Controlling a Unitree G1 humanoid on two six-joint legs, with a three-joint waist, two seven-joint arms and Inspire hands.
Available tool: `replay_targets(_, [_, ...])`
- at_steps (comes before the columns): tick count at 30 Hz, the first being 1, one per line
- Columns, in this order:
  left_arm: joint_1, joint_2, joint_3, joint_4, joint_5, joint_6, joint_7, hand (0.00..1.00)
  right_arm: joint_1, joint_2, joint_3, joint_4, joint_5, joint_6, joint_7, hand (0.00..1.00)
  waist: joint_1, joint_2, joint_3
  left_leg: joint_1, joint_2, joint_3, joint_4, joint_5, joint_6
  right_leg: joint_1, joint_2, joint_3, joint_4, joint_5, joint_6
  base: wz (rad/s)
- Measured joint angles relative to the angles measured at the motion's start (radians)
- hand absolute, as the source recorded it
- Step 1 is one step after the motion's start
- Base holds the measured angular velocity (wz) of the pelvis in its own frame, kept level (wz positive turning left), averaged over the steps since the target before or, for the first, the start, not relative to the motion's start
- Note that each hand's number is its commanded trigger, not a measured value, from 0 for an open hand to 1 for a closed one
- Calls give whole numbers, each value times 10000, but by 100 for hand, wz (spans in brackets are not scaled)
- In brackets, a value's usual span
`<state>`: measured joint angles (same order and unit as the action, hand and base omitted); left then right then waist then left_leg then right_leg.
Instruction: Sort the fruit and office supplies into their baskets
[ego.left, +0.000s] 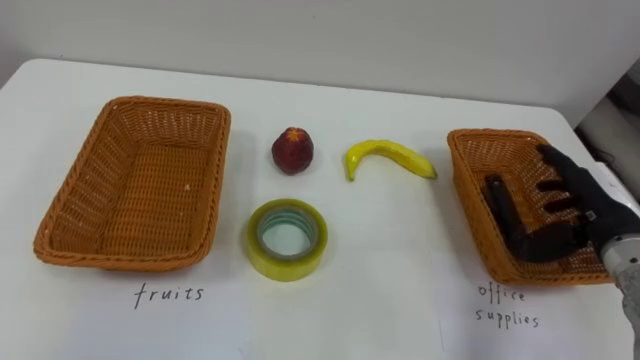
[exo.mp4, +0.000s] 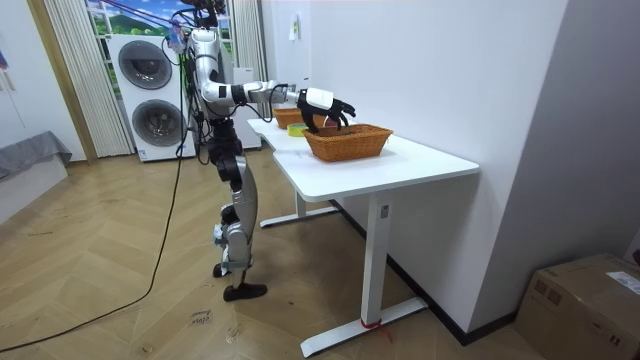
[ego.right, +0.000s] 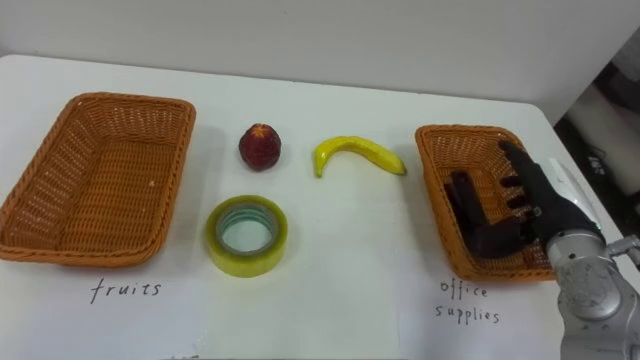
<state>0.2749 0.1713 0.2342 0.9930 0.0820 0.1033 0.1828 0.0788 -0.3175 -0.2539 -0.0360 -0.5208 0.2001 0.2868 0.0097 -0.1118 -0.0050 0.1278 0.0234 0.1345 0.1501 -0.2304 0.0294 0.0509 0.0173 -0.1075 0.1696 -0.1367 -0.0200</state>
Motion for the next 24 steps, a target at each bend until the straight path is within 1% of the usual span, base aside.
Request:
replay_targets(20, [-38,-4,-33,-5,-91,-3,3,0,-2,-1,-9,-1,116,-8,-15,0,-37,4,0,-6,0,-3,4,0,0,5,2,-1,-7,0,0,0])
replay_targets(24, [-64,-7,-37,65,-93,-17,40,0,-157,-2,-24,-199,267,-17,-177,0,-55,4,1,8,3,-3,3,1,0,6,1,-12,12,0,0,0])
